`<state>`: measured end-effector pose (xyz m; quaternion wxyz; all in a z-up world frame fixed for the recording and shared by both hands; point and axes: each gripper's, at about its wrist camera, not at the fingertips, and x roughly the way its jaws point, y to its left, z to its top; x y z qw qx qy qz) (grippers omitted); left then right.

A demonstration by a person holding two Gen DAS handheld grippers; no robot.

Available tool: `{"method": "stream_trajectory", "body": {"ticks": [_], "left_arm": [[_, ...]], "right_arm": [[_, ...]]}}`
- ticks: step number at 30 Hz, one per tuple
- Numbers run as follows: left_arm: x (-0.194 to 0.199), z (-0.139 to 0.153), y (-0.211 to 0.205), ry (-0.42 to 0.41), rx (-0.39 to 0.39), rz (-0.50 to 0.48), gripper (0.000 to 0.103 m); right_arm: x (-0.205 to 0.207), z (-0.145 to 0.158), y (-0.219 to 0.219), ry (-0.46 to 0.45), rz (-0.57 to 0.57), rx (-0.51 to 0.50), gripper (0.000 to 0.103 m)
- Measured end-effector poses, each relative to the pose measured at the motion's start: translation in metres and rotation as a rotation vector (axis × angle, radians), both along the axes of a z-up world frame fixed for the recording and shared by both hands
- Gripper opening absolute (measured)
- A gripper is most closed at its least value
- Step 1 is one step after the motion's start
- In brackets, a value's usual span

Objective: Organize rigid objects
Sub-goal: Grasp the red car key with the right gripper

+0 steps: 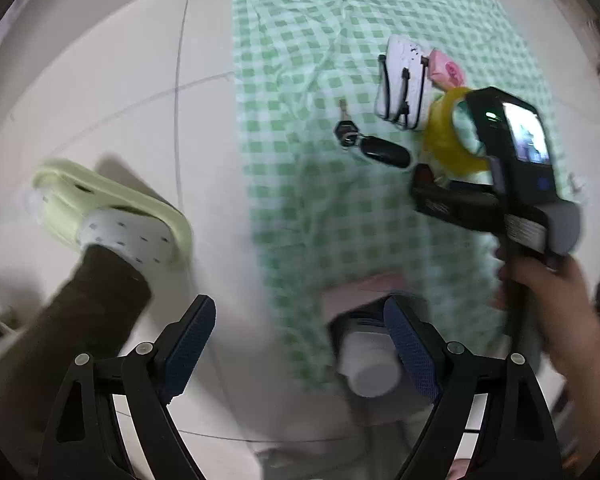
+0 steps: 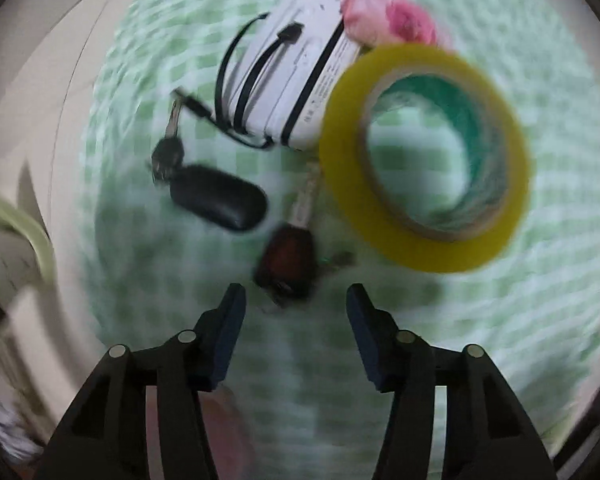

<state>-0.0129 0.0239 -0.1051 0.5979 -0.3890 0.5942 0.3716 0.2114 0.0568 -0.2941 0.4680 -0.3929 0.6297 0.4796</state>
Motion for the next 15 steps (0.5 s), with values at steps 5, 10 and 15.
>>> {"method": "stream_trajectory", "body": {"ticks": [5,10,15], "left_arm": [[-0.007,-0.001,0.02,0.033,-0.013,0.03,0.086],[0.005,0.002,0.02,-0.035,-0.06,0.068,0.086],[0.004,0.006,0.02,-0.049,-0.044,0.157,0.086]], "right_arm": [[0.001,-0.011,0.01,-0.083,-0.008,0.0,0.049],[-0.014,-0.003,0.003,-0.028,0.127,-0.015,0.014],[0.007,0.031,-0.024,0.135,0.011,0.053,0.012]]}}
